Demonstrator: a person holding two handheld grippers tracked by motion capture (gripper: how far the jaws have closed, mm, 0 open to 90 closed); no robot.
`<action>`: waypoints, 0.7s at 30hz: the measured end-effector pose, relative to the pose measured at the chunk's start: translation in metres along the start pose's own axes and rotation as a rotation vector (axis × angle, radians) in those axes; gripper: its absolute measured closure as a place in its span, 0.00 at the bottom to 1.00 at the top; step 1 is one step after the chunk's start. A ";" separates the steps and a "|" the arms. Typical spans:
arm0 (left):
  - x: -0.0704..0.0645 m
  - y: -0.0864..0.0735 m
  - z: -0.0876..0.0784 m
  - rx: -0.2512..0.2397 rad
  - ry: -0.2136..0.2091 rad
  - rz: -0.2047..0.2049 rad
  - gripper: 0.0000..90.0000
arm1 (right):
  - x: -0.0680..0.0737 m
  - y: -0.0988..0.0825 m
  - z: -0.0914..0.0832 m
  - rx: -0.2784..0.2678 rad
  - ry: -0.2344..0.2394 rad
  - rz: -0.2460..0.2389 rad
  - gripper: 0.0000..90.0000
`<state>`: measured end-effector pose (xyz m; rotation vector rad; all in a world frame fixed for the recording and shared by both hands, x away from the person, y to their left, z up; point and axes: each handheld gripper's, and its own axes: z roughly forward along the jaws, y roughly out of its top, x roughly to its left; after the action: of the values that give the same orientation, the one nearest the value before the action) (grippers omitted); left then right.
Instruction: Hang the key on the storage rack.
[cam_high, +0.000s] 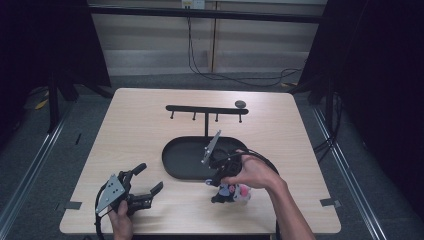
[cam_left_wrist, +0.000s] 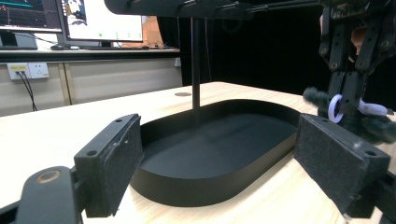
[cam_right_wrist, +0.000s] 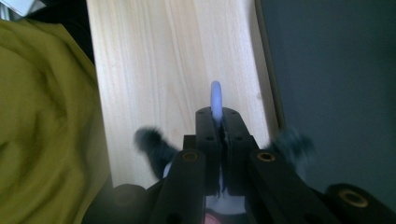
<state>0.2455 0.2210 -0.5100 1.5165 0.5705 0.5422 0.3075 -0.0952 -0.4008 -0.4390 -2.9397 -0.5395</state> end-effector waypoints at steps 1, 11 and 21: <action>0.000 0.000 0.000 0.000 0.000 0.000 0.17 | 0.000 0.000 -0.002 0.000 0.002 0.008 0.98; 0.000 0.000 0.000 0.000 0.000 0.000 0.17 | 0.002 0.003 -0.027 -0.045 -0.015 -0.012 0.98; 0.000 0.000 0.000 0.002 0.001 0.002 0.17 | 0.000 0.004 -0.048 -0.095 -0.033 -0.013 0.98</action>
<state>0.2455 0.2212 -0.5100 1.5186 0.5702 0.5438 0.3116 -0.1092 -0.3552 -0.4441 -2.9594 -0.6815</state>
